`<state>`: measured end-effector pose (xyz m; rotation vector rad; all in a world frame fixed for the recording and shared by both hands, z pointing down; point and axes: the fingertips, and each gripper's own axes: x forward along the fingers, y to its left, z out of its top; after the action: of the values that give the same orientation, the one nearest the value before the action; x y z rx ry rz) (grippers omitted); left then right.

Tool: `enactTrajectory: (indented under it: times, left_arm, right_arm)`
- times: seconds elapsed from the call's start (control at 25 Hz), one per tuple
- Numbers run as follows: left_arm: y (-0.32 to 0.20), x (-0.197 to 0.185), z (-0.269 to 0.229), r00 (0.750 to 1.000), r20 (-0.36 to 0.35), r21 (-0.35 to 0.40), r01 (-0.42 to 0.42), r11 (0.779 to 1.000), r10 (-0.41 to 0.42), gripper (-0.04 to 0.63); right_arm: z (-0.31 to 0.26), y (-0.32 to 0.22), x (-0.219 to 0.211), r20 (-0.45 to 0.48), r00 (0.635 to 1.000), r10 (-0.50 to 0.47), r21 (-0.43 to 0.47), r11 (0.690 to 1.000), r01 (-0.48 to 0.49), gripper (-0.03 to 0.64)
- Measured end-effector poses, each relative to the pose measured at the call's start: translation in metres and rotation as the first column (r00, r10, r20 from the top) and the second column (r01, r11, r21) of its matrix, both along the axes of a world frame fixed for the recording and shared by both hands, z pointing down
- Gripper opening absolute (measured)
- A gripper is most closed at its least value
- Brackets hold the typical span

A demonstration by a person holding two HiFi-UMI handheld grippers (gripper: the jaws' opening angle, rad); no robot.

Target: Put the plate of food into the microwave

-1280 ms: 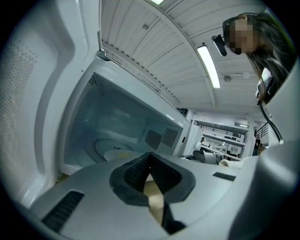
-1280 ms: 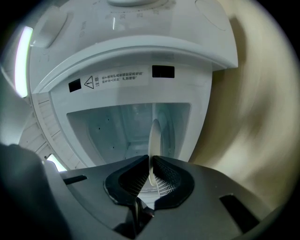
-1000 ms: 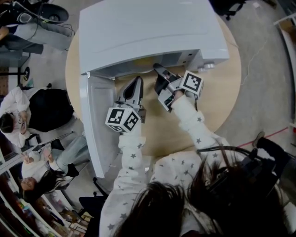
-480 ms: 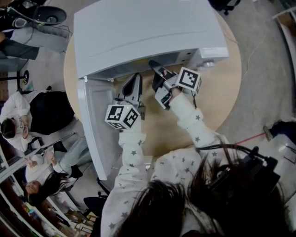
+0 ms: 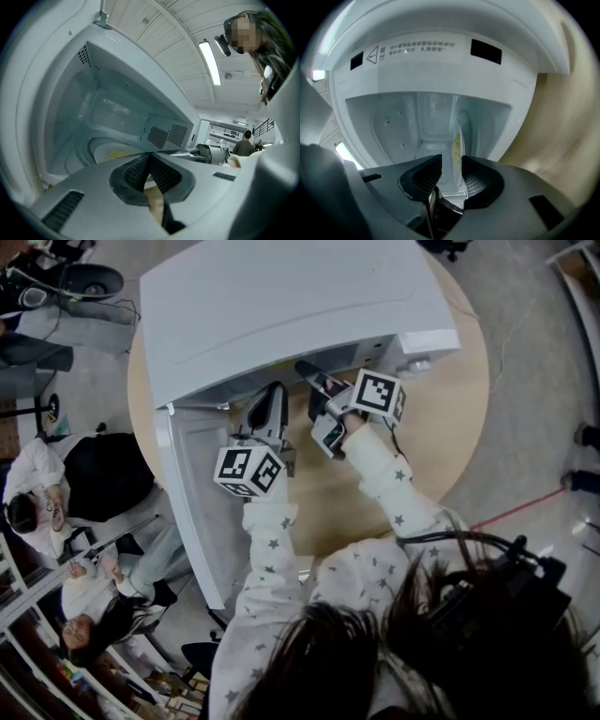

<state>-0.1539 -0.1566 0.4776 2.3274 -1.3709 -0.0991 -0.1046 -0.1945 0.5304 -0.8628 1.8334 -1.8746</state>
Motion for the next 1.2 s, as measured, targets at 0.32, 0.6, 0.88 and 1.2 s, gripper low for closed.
enactTrajectory:
  times: [0.32,0.6,0.88,1.2]
  left_arm:
    - [0.001,0.016,0.002,1.000,0.011,-0.001,-0.007,1.000,0.007,0.002]
    - [0.000,0.015,0.004,1.000,0.022,-0.009,-0.014,1.000,0.014,0.002]
    - [-0.003,0.014,0.005,0.999,0.033,-0.005,-0.017,1.000,0.017,0.002]
    - [-0.005,0.015,-0.004,1.000,0.028,0.008,-0.010,1.000,0.010,0.002]
  right_arm:
    - [0.012,0.005,0.012,-0.119,0.990,-0.069,-0.071,0.996,0.061,0.117]
    - [0.015,0.009,0.011,-0.150,0.985,-0.089,-0.102,0.992,0.074,0.116]
    - [0.023,0.012,0.015,-0.127,0.988,-0.092,-0.124,0.989,0.076,0.116]
    - [0.004,0.015,0.012,-0.070,0.990,-0.121,-0.069,0.991,0.116,0.115]
